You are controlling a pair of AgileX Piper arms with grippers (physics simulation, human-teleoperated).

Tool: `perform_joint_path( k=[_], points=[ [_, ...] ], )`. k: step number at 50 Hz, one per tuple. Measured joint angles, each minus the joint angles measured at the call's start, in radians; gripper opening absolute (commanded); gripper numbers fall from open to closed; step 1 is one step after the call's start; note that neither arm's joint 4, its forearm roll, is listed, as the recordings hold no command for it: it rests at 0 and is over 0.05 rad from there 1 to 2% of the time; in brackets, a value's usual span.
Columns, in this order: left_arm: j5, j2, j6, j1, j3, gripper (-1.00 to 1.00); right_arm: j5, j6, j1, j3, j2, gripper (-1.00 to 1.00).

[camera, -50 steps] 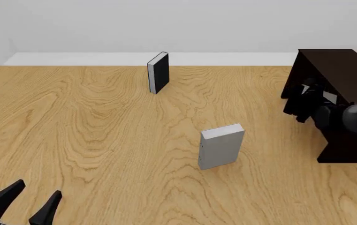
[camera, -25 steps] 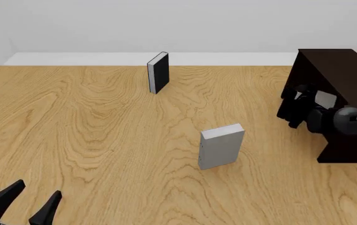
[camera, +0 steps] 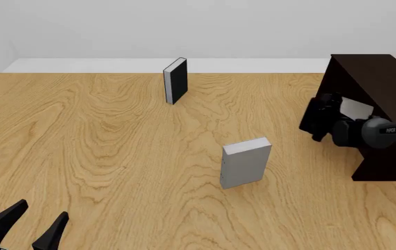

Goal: Pick up the book on the right and place it on the cabinet shelf.

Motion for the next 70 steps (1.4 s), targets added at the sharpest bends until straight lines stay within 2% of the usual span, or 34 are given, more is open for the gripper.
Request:
perform_joint_path(
  k=[22, 42, 70],
  points=[
    [-0.002, 0.001, -0.004, 0.002, 0.000, 1.00, 0.004, 0.003, 0.011, -0.012, -0.001, 1.00],
    [-0.039, 0.051, -0.007, 0.046, 0.000, 1.00, -0.002, 0.004, 0.005, -0.011, -0.006, 1.00],
    [-0.089, 0.121, -0.005, 0.065, 0.000, 1.00, -0.020, 0.004, -0.002, -0.003, -0.009, 1.00]
  ],
)
